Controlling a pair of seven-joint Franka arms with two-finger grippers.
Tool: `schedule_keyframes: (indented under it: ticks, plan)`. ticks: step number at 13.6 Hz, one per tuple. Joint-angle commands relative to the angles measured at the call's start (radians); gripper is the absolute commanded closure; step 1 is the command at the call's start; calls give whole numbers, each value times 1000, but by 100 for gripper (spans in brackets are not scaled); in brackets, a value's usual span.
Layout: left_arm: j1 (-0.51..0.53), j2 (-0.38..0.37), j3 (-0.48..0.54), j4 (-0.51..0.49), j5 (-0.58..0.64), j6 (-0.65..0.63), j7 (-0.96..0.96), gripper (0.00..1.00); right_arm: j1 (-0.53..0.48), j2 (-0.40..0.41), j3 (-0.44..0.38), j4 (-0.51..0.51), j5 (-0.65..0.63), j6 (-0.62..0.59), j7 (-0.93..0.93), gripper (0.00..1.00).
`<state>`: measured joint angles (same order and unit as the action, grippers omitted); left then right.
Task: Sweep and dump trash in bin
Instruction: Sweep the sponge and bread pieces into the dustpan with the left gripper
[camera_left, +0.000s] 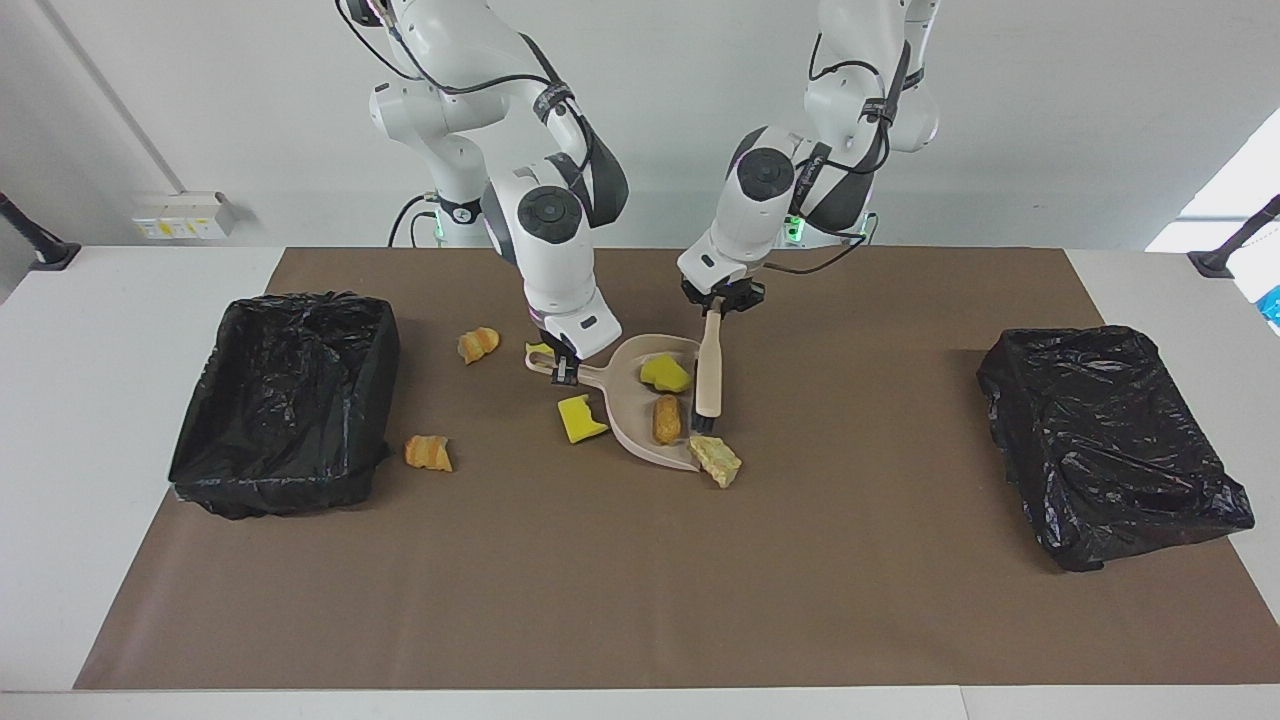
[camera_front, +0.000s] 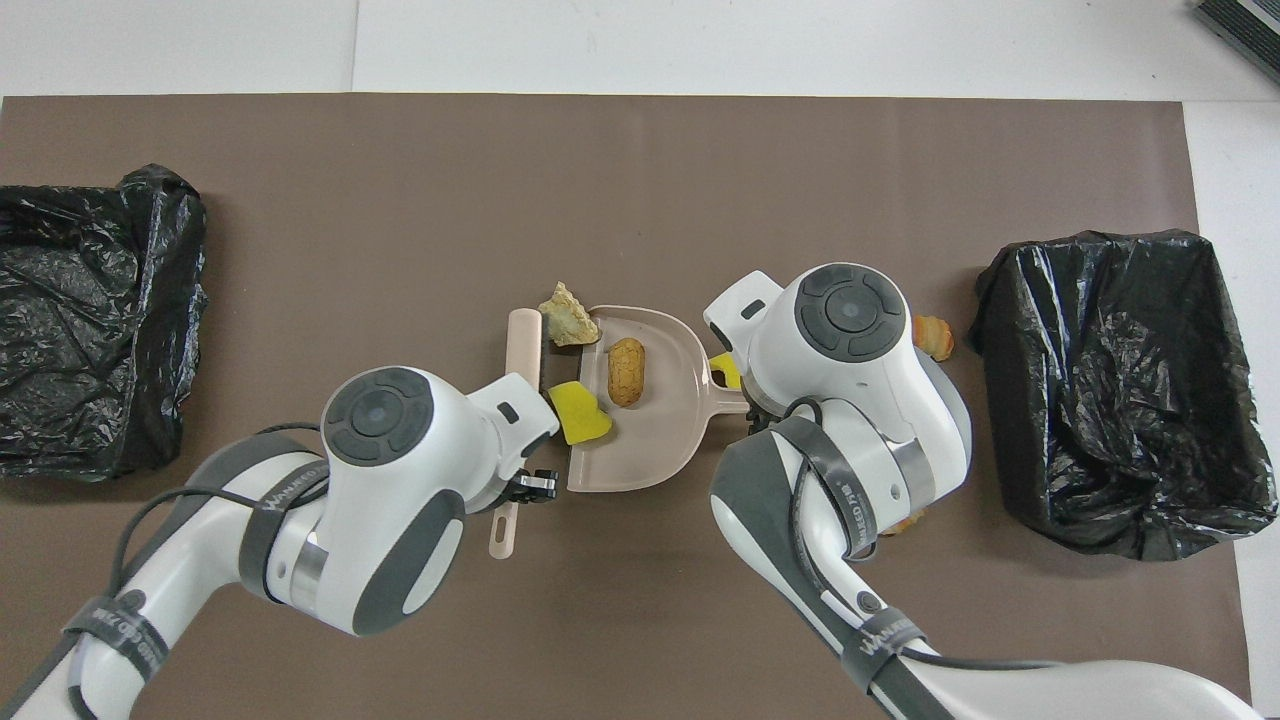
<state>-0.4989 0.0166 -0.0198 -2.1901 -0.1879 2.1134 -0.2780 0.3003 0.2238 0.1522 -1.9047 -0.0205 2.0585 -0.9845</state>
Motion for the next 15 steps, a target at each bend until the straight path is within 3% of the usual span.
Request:
schedule_keyframes:
  ticks: [1,4,9,15]
  plan:
    - [92,43,-6,18,-15,101,92,100,-1,-20,1,-20,2,14,-25,100]
    - [92,118,-6,62,-13,154,134,100,-1,-17,1,-22,-1,49,-86,100]
    - [94,215,-6,183,48,132,141,100,0,-17,3,-24,-3,46,-77,100]
    - [30,218,-9,167,90,15,191,100,0,-20,1,-19,1,-3,-74,100]
